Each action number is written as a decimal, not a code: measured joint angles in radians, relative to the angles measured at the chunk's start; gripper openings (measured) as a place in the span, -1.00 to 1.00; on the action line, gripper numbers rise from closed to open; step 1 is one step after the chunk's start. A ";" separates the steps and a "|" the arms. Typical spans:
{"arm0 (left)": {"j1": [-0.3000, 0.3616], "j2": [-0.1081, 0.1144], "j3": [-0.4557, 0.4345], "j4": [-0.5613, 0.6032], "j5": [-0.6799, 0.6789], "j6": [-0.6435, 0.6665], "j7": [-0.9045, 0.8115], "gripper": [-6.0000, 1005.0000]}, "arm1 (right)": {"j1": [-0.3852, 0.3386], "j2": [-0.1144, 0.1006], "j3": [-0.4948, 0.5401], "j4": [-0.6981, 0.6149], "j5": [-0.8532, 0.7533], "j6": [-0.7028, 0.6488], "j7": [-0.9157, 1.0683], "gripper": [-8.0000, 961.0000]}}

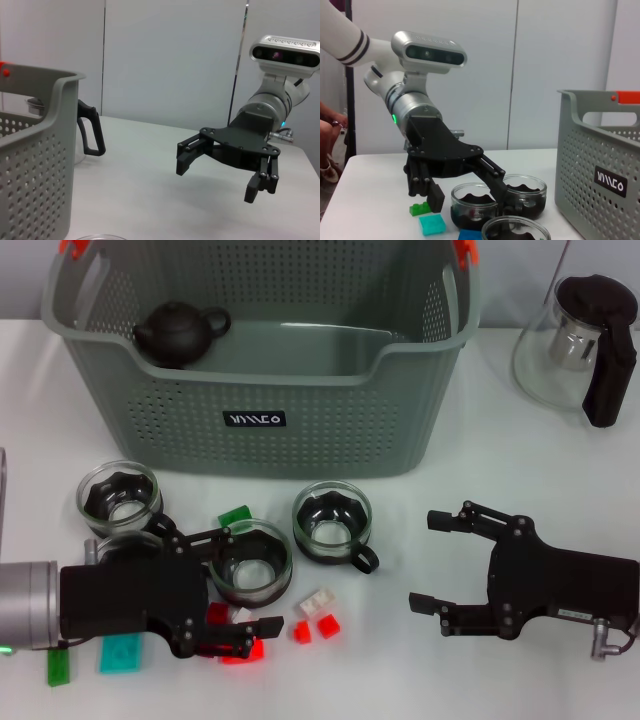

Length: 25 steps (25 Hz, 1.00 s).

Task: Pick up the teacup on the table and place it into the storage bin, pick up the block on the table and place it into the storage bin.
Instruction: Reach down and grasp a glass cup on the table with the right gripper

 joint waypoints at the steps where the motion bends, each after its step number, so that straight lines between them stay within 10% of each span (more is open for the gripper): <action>1: 0.001 0.000 0.000 0.000 0.000 0.000 0.000 0.76 | 0.001 0.000 0.001 0.007 0.001 0.005 -0.001 0.96; 25: 0.001 -0.004 0.005 -0.004 -0.008 -0.009 0.000 0.76 | 0.008 0.002 0.021 0.066 0.004 -0.009 0.025 0.95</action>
